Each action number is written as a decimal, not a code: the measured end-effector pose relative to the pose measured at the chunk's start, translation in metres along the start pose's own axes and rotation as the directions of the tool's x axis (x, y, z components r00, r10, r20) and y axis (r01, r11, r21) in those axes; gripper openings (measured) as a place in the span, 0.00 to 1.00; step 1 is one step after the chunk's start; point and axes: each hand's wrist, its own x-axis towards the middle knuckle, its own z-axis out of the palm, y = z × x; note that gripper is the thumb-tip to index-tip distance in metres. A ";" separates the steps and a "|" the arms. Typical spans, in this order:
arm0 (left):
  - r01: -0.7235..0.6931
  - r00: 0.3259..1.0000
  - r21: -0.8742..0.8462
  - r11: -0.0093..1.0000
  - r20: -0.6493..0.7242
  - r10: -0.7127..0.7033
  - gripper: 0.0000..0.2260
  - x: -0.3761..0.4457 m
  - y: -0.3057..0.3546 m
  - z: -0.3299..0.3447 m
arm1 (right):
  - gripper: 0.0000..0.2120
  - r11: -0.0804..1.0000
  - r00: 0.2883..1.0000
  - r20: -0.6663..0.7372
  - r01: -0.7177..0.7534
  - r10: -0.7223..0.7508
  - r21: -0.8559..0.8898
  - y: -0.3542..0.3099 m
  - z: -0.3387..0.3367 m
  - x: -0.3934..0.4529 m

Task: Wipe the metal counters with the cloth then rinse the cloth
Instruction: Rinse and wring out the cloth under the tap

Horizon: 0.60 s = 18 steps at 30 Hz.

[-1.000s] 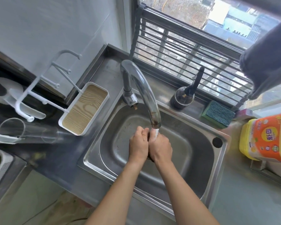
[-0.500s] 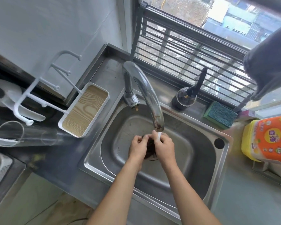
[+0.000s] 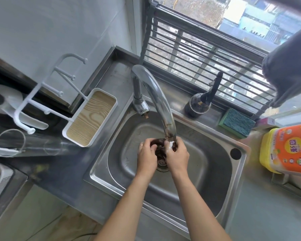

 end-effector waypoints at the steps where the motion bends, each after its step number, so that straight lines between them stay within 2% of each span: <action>1: -0.075 0.997 0.036 0.997 0.020 0.074 0.13 0.000 0.000 0.001 | 0.08 1.000 0.999 -0.044 0.003 -0.003 0.001 0.000 0.001 0.000; 3: -0.190 0.979 0.086 0.978 0.094 0.182 0.18 -0.002 0.003 0.002 | 0.08 0.999 0.999 -0.020 -0.036 0.037 0.039 0.001 0.005 -0.003; 6: -0.326 0.936 0.224 0.919 0.217 0.279 0.20 -0.010 0.006 0.006 | 0.11 0.983 0.986 0.120 -0.130 0.114 0.132 0.002 0.010 -0.005; 9: -0.405 0.905 0.212 0.890 0.233 0.356 0.30 -0.014 0.003 0.006 | 0.17 0.986 0.991 0.104 -0.095 0.081 0.139 0.008 0.012 -0.007; 13: -0.321 0.934 0.027 0.947 0.176 0.312 0.33 -0.021 0.008 -0.002 | 0.24 0.979 0.992 0.075 -0.111 0.100 0.170 0.007 0.011 -0.007; 18: -0.271 0.956 0.080 0.959 0.138 0.259 0.28 -0.029 0.008 -0.002 | 0.22 0.989 0.992 0.079 -0.109 0.101 0.097 0.006 0.011 -0.007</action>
